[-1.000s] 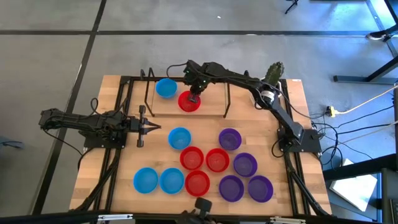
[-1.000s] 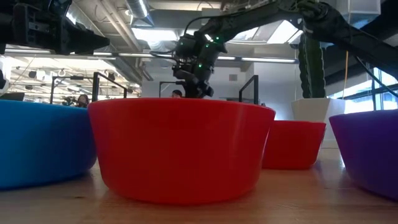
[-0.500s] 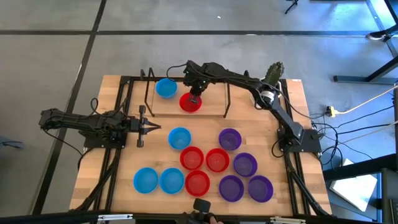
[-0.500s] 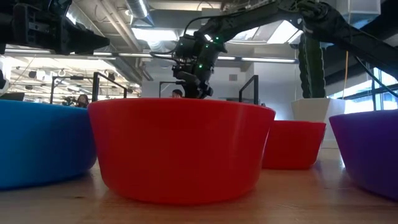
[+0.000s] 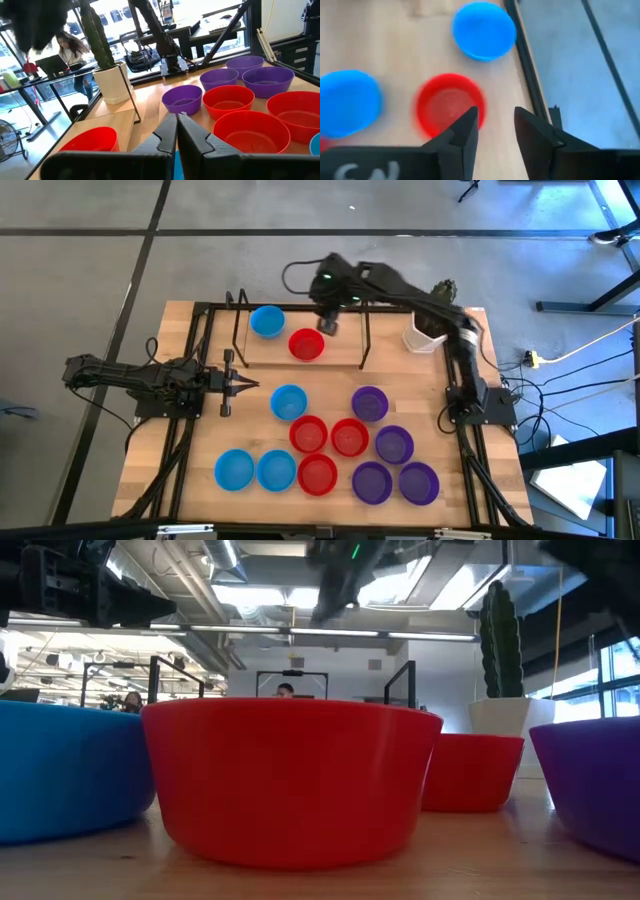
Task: Pick & Place Mini bowls
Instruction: Put the violet bowl on the shelf
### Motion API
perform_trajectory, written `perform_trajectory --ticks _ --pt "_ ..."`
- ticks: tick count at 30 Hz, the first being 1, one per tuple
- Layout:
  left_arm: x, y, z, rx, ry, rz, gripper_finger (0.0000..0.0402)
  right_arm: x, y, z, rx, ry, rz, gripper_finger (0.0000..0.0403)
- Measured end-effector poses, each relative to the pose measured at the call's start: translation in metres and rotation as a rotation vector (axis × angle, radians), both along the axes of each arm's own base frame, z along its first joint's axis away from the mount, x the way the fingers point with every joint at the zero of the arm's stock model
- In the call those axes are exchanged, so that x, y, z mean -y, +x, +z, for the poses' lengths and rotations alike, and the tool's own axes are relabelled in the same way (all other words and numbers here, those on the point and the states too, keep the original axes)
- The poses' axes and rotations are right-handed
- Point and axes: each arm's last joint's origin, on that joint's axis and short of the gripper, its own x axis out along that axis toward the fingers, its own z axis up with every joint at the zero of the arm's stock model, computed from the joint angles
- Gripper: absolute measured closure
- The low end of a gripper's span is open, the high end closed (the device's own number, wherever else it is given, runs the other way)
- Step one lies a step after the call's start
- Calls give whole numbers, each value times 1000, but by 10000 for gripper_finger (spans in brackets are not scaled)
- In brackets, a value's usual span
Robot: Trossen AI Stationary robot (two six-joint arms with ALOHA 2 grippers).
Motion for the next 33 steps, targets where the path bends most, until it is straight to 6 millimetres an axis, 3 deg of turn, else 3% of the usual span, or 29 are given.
perform_trajectory --ticks 4,7,11,16,20,25,28,33 --pt "0 0 0 0 0 0 389 -47 -49 47 32 -21 3 302" --pt "0 0 0 0 0 0 389 -88 -84 68 15 -19 -15 318" --pt "0 0 0 0 0 0 393 -146 -123 74 -91 -113 -59 346" --pt "0 0 0 0 -5 1 391 -205 -152 73 12 -31 99 392" --pt "0 0 0 -3 -4 1 389 -235 -168 48 -52 -21 71 393" --pt "0 0 -1 -5 -4 1 393 -266 -174 -5 -283 81 135 387" --pt "0 0 -1 -8 -6 1 391 -274 -178 -36 -388 81 95 387" --pt "0 0 -1 -6 -25 2 389 -270 -182 -81 -526 2 20 386"
